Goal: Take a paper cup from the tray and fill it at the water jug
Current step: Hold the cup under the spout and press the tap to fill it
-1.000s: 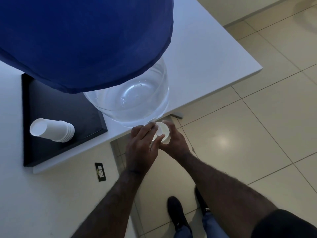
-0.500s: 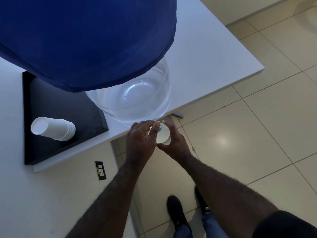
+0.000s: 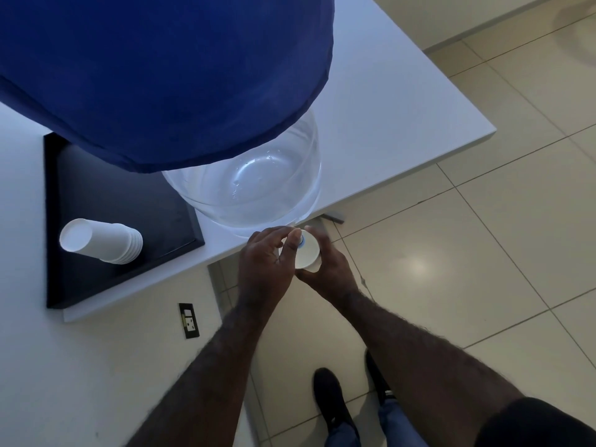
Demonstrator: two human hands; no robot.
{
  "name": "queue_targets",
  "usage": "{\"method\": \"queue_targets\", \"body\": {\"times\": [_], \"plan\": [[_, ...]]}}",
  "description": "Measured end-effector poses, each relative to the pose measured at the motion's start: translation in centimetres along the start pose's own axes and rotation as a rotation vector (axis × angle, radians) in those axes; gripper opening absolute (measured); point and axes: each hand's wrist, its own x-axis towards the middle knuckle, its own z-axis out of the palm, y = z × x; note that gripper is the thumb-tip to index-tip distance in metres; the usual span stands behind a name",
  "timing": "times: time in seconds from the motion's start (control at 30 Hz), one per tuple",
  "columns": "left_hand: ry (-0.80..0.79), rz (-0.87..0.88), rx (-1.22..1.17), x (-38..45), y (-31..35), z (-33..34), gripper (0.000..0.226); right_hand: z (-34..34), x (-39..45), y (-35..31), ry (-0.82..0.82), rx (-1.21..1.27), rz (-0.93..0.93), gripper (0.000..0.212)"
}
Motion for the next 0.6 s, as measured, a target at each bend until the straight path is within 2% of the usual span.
{"method": "queue_targets", "body": {"times": [0.2,0.6], "plan": [[-0.001,-0.012,-0.007,-0.01,-0.24,0.11,0.030,0.12,0.13,-0.21,-0.007,-0.001,-0.057,0.077],[-0.012,-0.012,-0.017,-0.05,0.22,-0.07,0.034,0.02,0.33,0.00,0.000,-0.004,-0.031,0.076]]}}
